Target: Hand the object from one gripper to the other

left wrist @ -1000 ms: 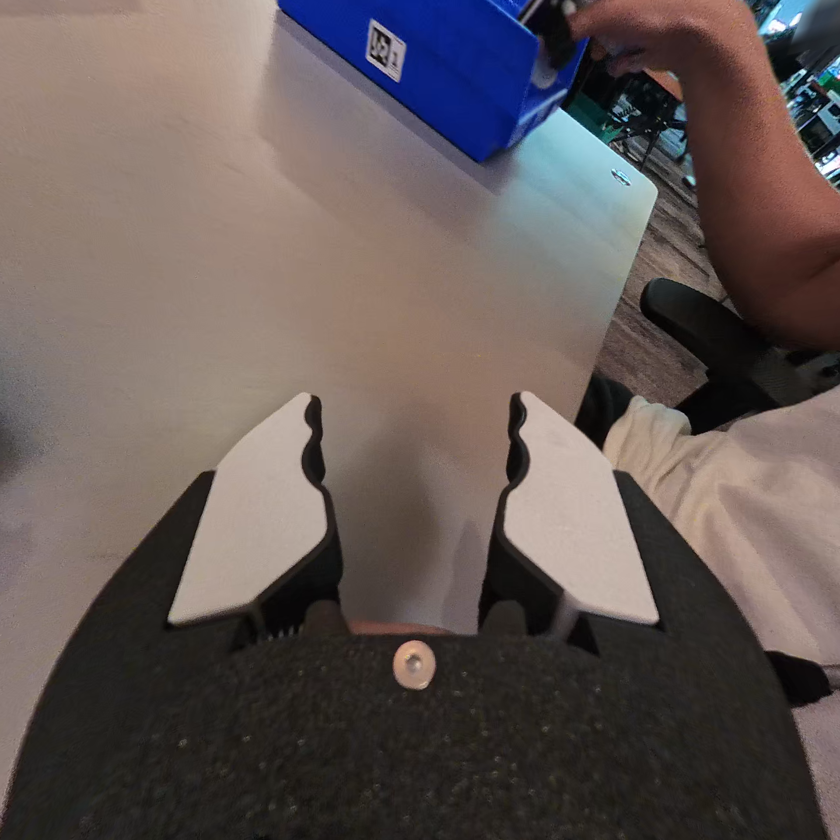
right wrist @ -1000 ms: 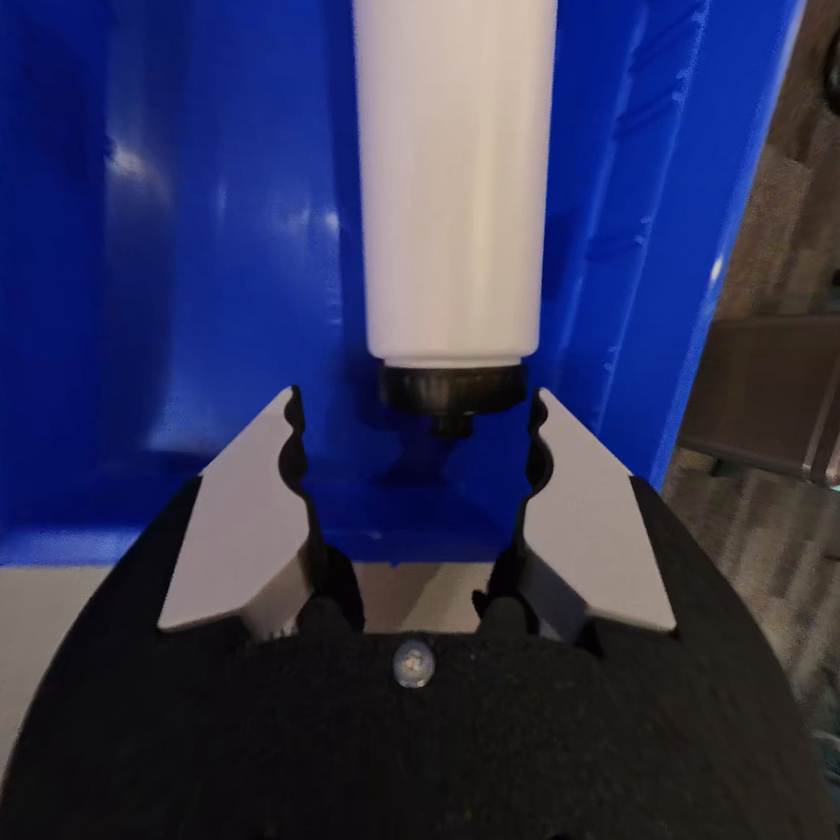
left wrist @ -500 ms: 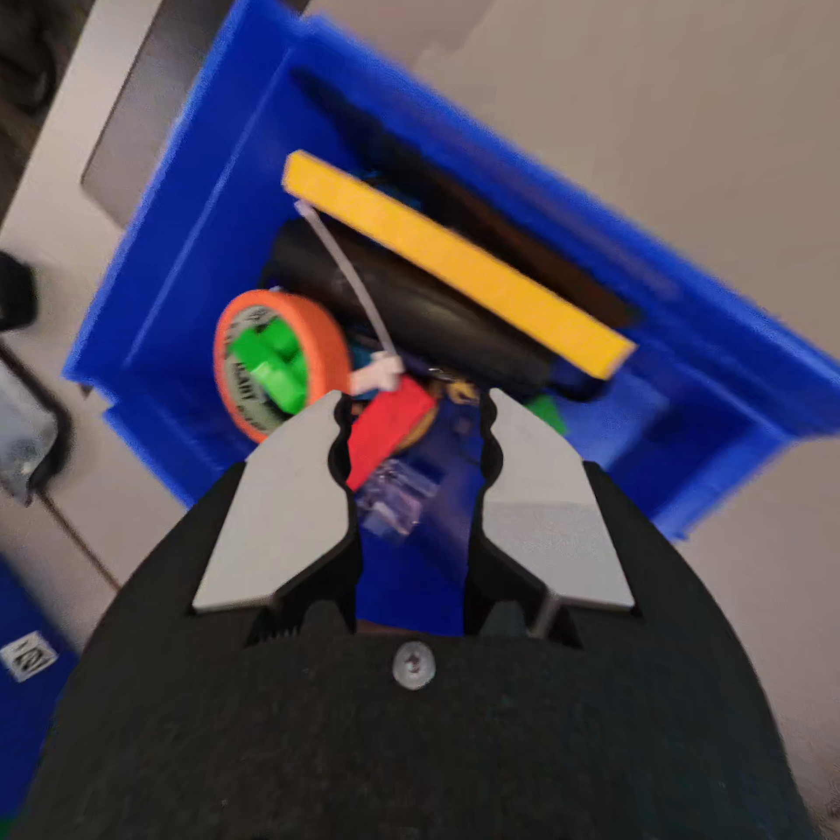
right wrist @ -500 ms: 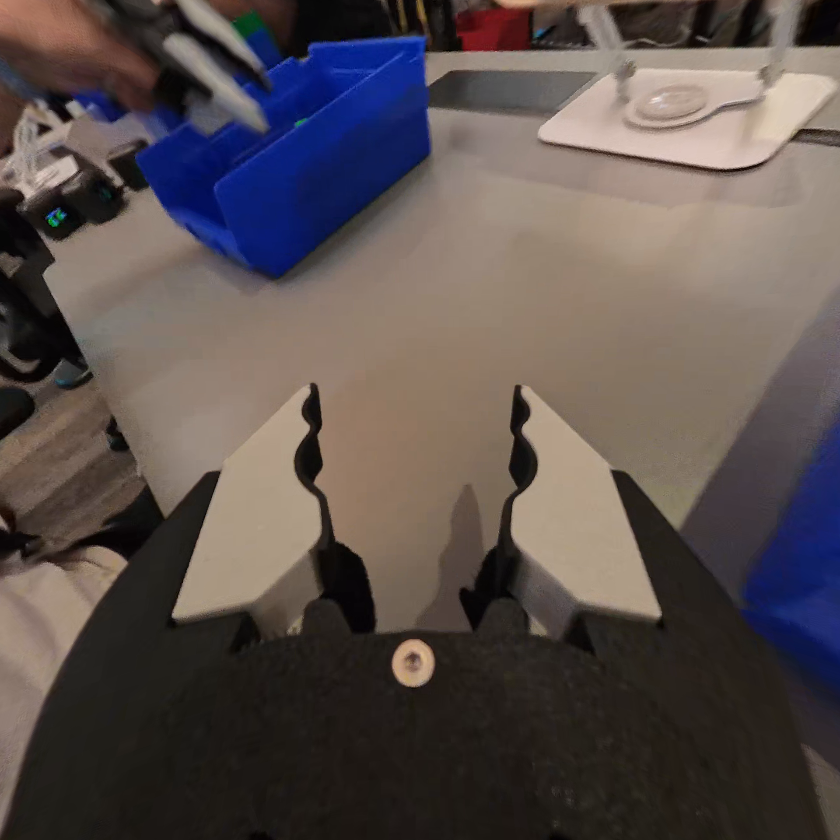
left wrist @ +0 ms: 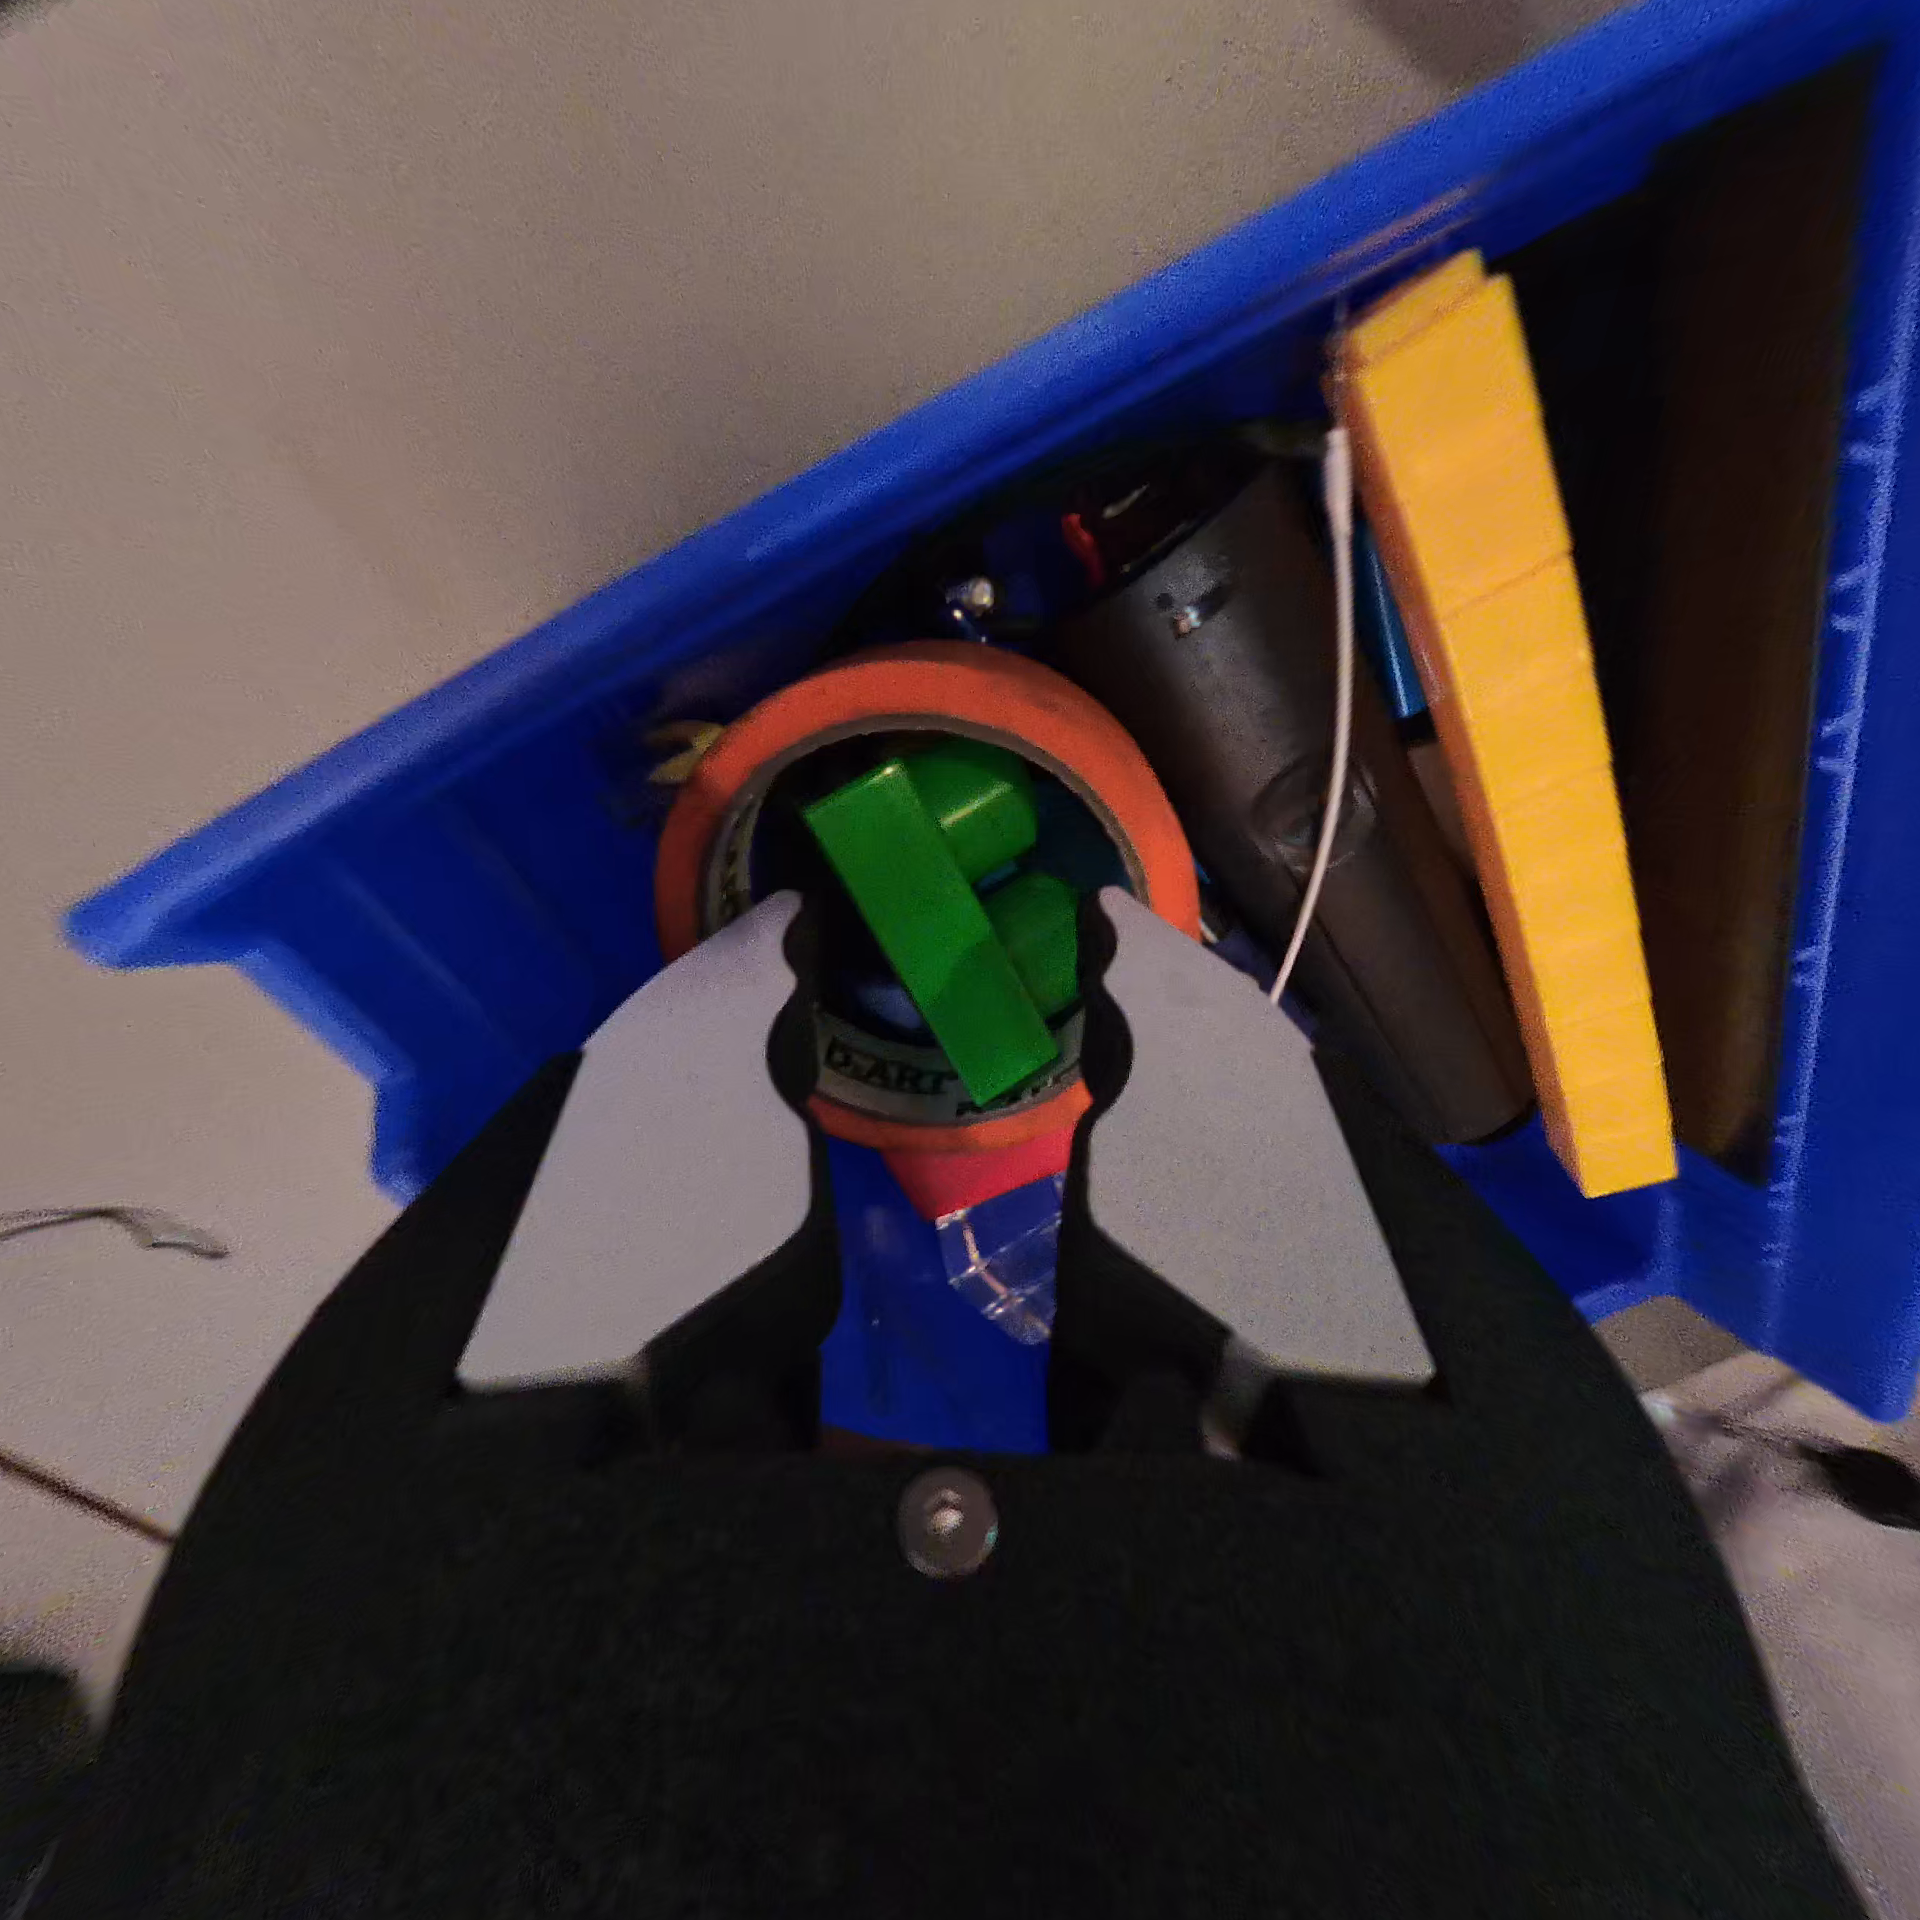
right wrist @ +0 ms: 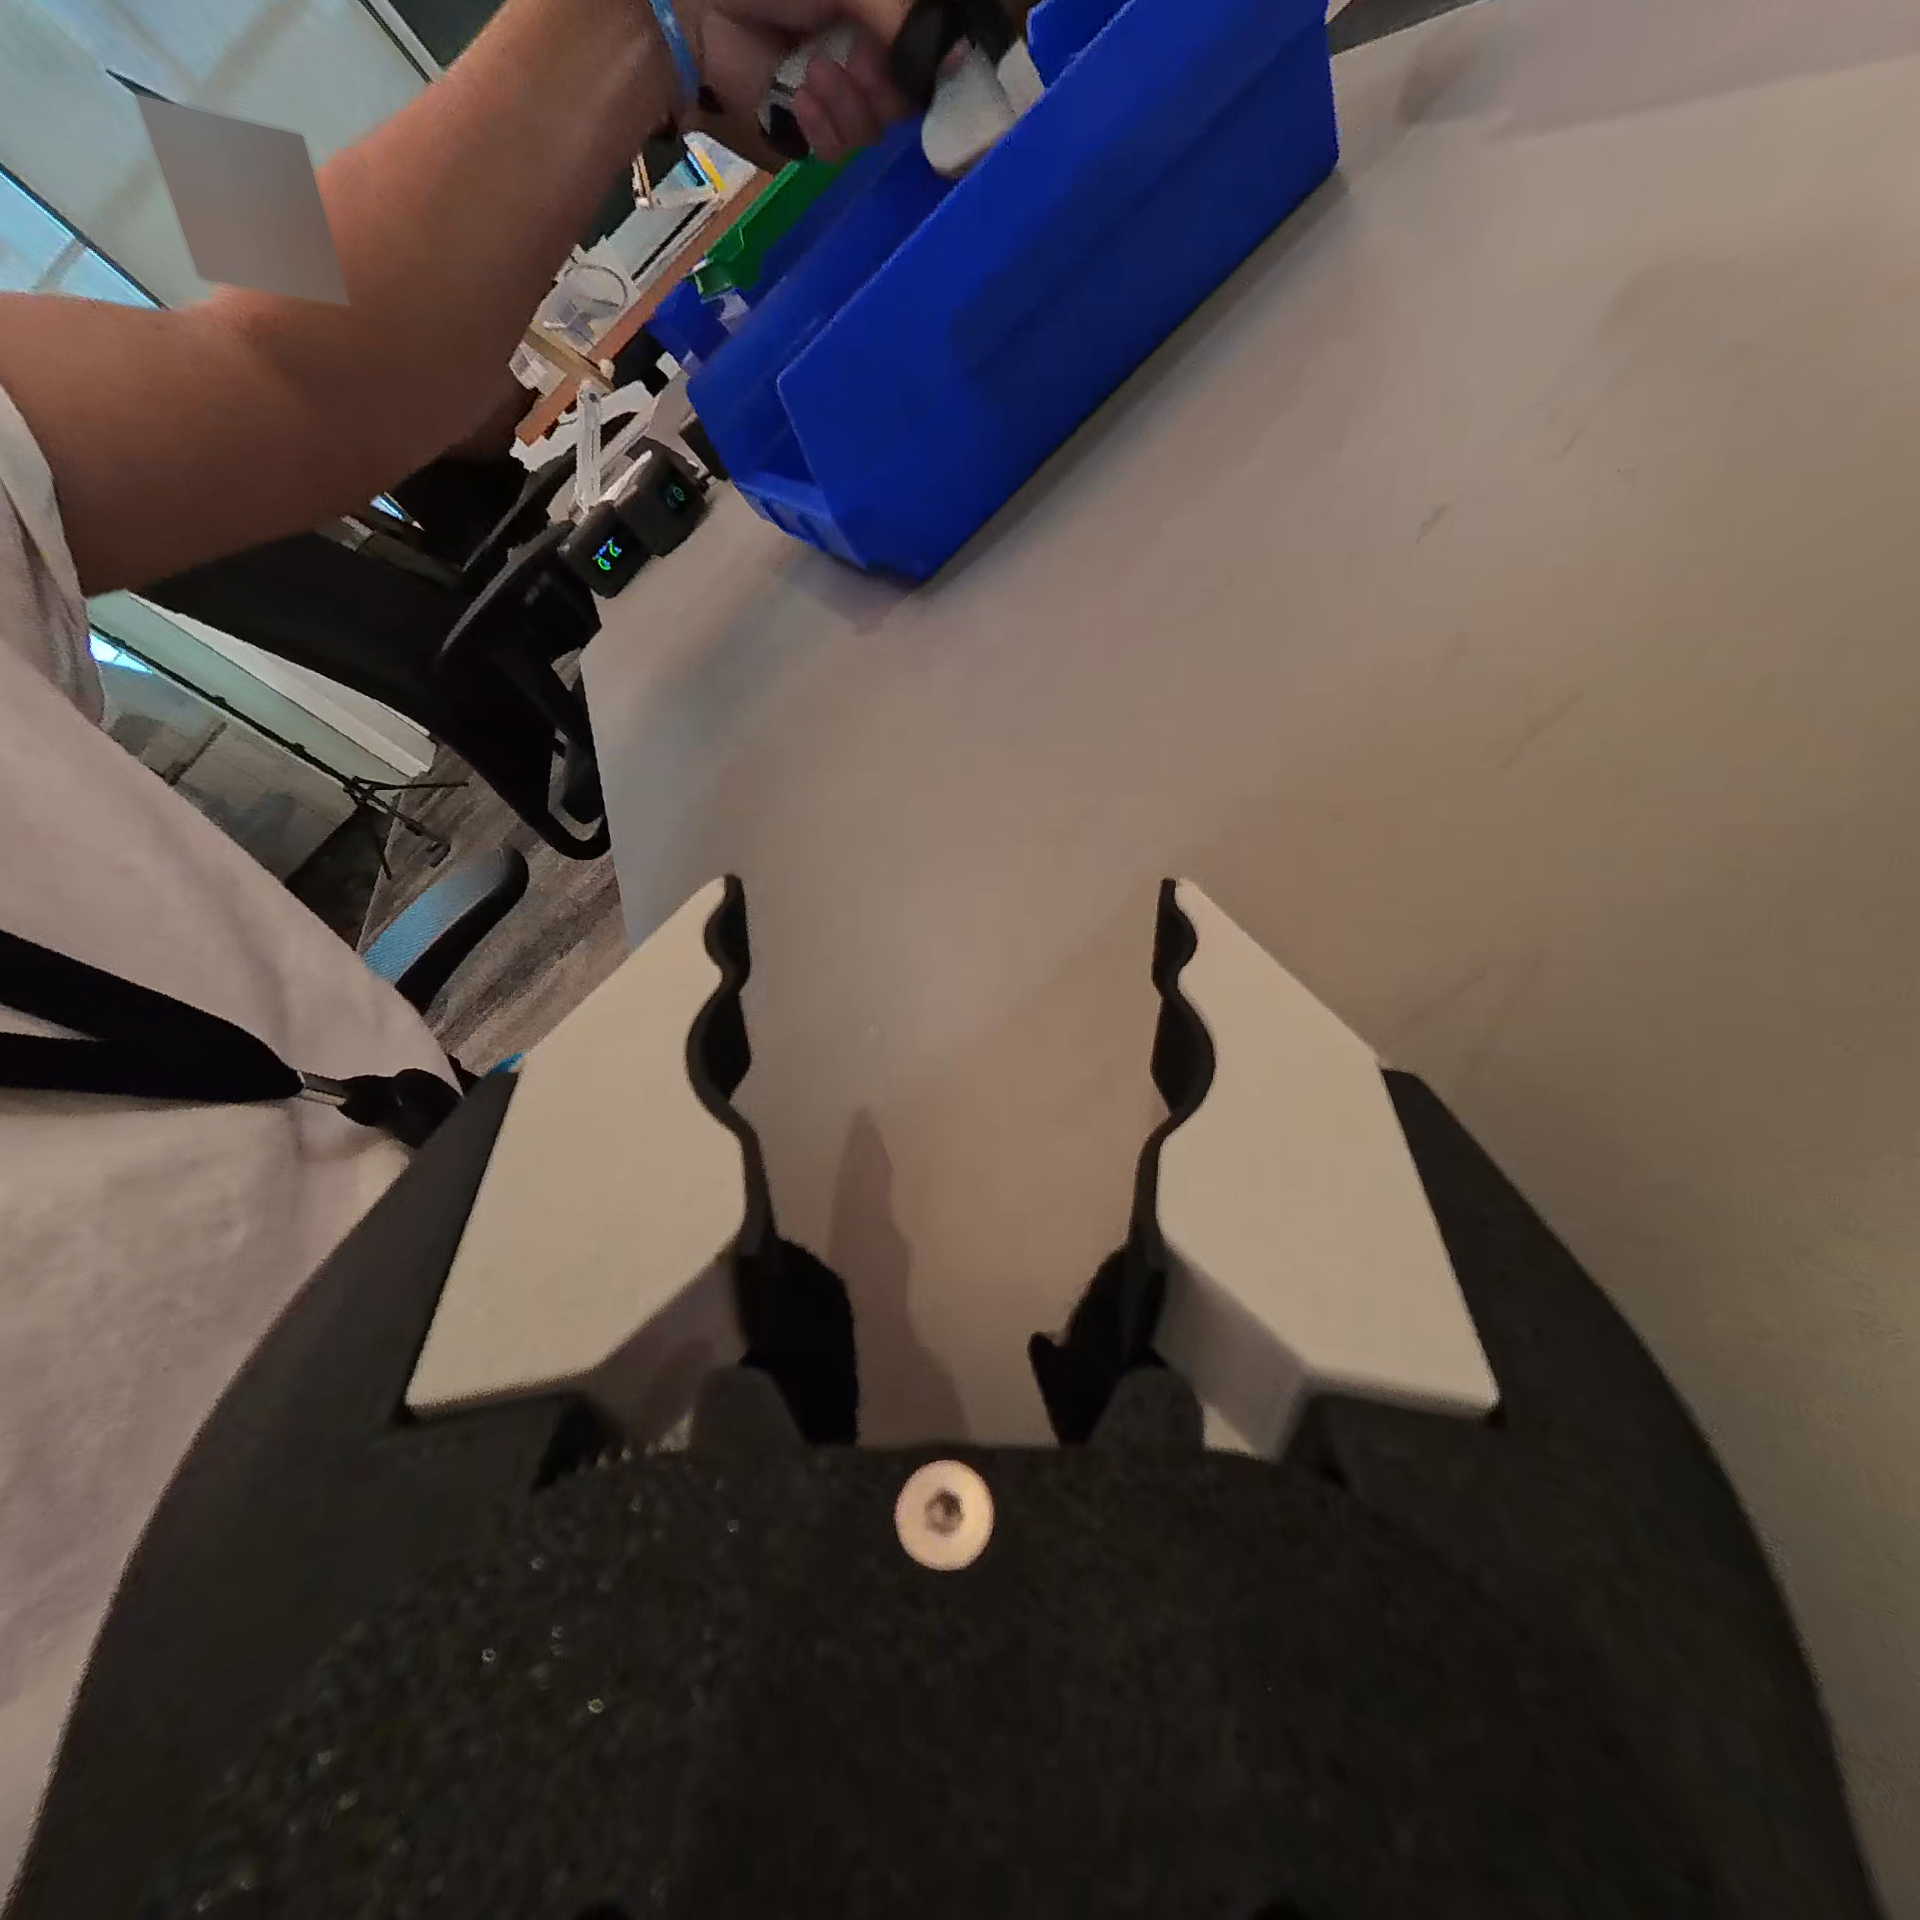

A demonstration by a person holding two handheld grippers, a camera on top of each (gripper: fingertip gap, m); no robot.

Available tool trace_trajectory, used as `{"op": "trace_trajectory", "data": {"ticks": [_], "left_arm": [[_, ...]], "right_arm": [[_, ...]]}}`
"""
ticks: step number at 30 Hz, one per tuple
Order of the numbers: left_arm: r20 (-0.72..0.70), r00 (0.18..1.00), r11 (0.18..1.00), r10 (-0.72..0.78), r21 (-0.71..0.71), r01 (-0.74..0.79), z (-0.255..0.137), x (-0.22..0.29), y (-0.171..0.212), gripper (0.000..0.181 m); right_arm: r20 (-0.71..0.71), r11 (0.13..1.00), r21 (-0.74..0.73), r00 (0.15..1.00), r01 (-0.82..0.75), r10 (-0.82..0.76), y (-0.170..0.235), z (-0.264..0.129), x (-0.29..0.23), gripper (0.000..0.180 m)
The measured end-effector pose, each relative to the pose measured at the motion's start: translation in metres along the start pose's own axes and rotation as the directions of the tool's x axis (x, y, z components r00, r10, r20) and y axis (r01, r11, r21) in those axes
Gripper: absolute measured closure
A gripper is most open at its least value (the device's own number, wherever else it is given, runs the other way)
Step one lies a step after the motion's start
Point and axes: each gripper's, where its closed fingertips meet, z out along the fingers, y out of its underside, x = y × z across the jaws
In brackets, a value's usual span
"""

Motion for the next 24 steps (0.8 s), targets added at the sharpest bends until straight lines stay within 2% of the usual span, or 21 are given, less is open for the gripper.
{"op": "trace_trajectory", "data": {"ticks": [1,5,9,12,16,18,19,21,24], "left_arm": [[-0.014,1.0,1.0,-0.028,-0.01,0.028,0.005,0.0,0.001,0.138],[0.076,0.997,1.0,0.019,-0.018,-0.018,0.012,-0.003,0.001,0.149],[0.152,0.983,0.994,0.106,0.001,-0.107,0.0,0.0,0.0,0.16],[0.231,0.963,0.98,0.136,0.113,-0.166,-0.032,0.001,-0.007,0.164],[0.229,0.966,0.911,0.12,0.361,-0.198,-0.09,0.007,-0.012,0.166],[0.082,0.986,0.818,0.146,0.55,-0.167,-0.12,0.03,-0.013,0.174],[-0.03,0.974,0.736,0.224,0.661,-0.149,-0.137,0.054,-0.013,0.175],[-0.237,0.894,0.596,0.38,0.802,-0.041,-0.162,0.105,-0.007,0.175],[-0.462,0.719,0.569,0.519,0.814,0.113,-0.16,0.178,0.002,0.175]], "right_arm": [[0.0,1.0,-0.007,1.0,0.004,-0.004,0.001,0.0,0.0,0.101],[0.007,1.0,-0.013,1.0,0.02,-0.02,0.003,-0.001,-0.002,0.101],[0.005,0.999,-0.008,0.999,0.032,-0.032,0.002,-0.002,-0.003,0.101],[-0.004,0.999,0.003,0.999,0.037,-0.037,0.001,-0.004,-0.002,0.102],[-0.017,0.998,0.027,0.998,0.061,-0.061,-0.004,-0.007,-0.001,0.103],[-0.032,0.992,0.065,0.993,0.113,-0.111,-0.013,-0.006,0.0,0.103],[-0.028,0.985,0.093,0.989,0.145,-0.143,-0.019,-0.004,-0.001,0.102],[-0.004,0.976,0.124,0.984,0.177,-0.178,-0.032,0.003,-0.005,0.102],[0.077,0.974,0.149,0.98,0.169,-0.182,-0.062,0.025,-0.01,0.102]]}}
